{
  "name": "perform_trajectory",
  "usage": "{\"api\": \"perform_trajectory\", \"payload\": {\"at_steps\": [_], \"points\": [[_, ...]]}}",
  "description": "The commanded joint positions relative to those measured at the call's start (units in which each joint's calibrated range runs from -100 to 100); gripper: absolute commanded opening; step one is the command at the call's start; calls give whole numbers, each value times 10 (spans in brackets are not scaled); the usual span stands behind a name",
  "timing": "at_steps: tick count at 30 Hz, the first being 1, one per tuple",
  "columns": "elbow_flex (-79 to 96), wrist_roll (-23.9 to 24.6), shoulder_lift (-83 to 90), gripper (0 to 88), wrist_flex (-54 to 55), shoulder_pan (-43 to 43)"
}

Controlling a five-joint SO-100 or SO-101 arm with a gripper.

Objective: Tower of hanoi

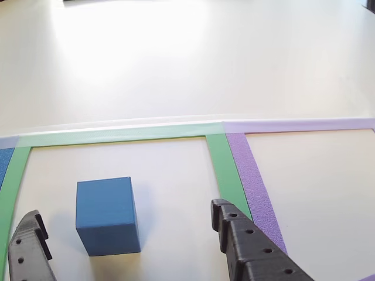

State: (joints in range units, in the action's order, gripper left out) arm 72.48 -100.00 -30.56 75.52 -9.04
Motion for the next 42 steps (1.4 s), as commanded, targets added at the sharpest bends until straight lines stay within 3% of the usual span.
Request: {"api": "perform_trajectory", "payload": {"at_steps": [1,27,42], "points": [[-2,0,5,300,16,17],[-22,0,-33,172,57,27],[-33,0,-43,18,61,30]]}}
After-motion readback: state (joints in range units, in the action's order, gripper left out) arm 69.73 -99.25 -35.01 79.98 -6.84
